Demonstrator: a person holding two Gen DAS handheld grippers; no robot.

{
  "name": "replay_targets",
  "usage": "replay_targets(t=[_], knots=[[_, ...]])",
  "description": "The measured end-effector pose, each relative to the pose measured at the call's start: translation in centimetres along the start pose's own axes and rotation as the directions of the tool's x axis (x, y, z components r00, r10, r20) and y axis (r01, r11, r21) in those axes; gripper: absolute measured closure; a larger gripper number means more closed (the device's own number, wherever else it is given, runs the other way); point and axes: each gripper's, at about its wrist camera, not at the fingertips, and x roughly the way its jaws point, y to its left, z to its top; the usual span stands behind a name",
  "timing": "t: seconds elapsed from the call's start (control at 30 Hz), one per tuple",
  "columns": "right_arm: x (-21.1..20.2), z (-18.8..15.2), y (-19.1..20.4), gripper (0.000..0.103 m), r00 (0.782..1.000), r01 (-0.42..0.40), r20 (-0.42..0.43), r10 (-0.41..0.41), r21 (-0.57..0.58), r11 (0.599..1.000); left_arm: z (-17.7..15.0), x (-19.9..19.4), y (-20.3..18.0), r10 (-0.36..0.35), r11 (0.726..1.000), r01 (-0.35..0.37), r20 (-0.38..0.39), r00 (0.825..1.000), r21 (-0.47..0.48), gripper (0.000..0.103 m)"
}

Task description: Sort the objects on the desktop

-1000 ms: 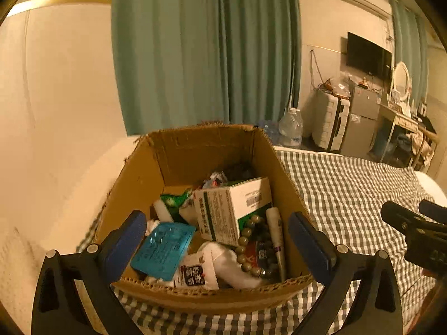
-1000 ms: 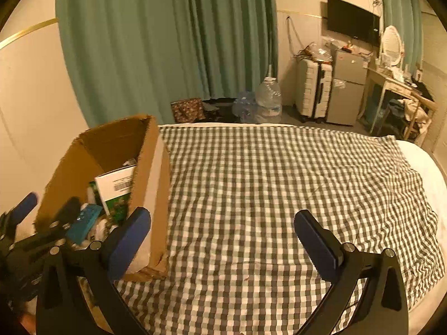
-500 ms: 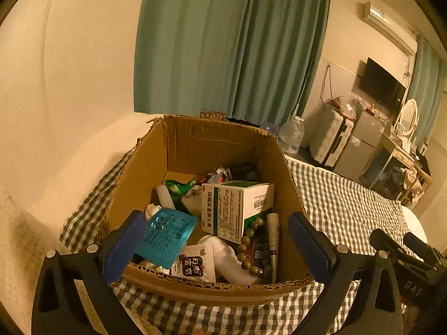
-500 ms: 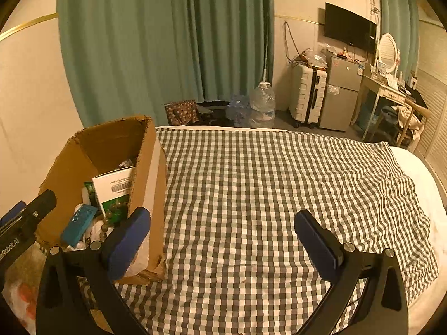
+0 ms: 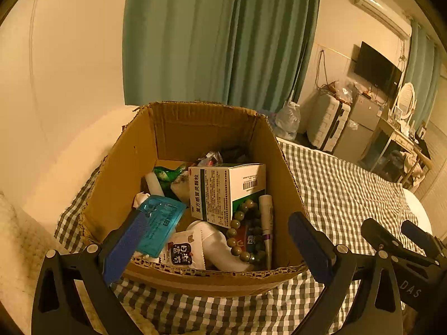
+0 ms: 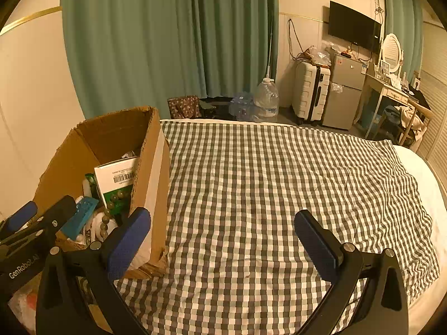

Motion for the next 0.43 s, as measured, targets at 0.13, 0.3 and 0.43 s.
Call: replay_targets(t=[0.13,0.3,0.43], knots=[[0.31,-0.22,0.24,0.0,1.0,-0.008,-0.008,0.008,0.006,1.0,-0.07,0.09,-0.13,0.001,1.0,-0.001,-0.001,1.0,0.007,0.0],[0.32,-0.59,0.27,0.0,1.0,-0.012,-0.012,0.012,0.01,1.0,-0.56,-0.33,-0.42,0.009,1.0,-0.009,0.033,0.999,0.024,0.0],[0.44,-0.71,0.27,0.0,1.0,-0.005,-0.016,0.005,0.004,1.0,-0.55,-0.63,-0.55,0.068,0.997,-0.07,0.06,0.996,0.035,0.0]])
